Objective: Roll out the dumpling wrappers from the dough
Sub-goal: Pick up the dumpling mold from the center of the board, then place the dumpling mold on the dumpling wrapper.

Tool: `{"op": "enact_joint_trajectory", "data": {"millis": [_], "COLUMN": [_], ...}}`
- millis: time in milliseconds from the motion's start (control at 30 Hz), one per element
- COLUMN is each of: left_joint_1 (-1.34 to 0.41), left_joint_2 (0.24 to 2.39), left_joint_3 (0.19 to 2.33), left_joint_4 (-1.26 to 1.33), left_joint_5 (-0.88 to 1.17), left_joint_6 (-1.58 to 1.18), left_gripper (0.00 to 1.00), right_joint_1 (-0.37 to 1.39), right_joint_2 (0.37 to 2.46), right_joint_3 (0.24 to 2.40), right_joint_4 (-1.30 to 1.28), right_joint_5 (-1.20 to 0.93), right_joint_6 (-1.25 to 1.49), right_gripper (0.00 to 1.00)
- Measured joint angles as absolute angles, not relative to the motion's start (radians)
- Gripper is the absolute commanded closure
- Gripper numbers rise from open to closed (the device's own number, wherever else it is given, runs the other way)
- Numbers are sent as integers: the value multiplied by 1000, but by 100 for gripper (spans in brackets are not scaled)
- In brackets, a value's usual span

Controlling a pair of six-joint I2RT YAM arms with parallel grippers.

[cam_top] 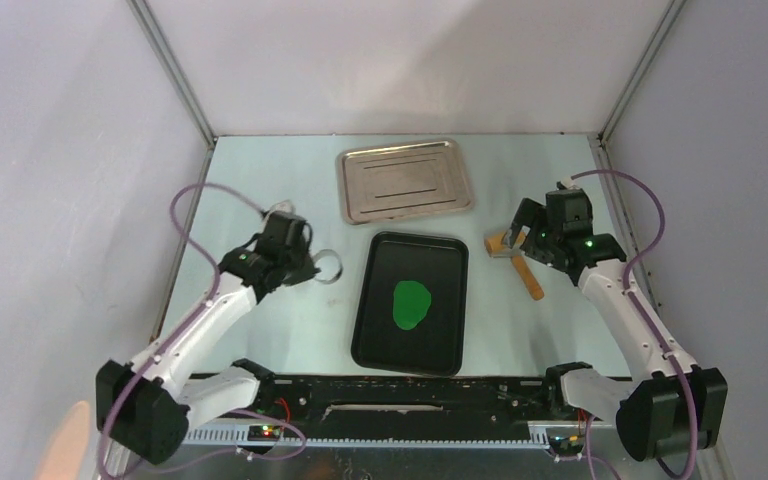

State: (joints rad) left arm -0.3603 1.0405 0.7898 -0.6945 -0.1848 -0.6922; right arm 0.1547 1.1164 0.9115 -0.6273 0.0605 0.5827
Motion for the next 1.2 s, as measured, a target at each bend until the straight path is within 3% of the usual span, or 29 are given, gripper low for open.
{"op": "enact_joint_trajectory", "data": {"millis": [167,467,1200], "left_joint_1": [-636,-848,-884], "left_joint_2": [1180,1438,1652], "left_joint_3": [957,1036,1074], "left_joint_4": [-669,-608,-480], "left_joint_5": [-169,-102,-68], "left_joint_6": [-636,-583,-571], "left_gripper": [100,100,100], "right_joint_1": [206,200,178], "right_joint_2": [1116,1101,1083], "right_joint_3": [912,912,912], "right_joint_4": [-637,-680,-688], "right_joint_5": [66,88,84], "right_joint_6": [579,580,580], "right_gripper": [5,5,5]}}
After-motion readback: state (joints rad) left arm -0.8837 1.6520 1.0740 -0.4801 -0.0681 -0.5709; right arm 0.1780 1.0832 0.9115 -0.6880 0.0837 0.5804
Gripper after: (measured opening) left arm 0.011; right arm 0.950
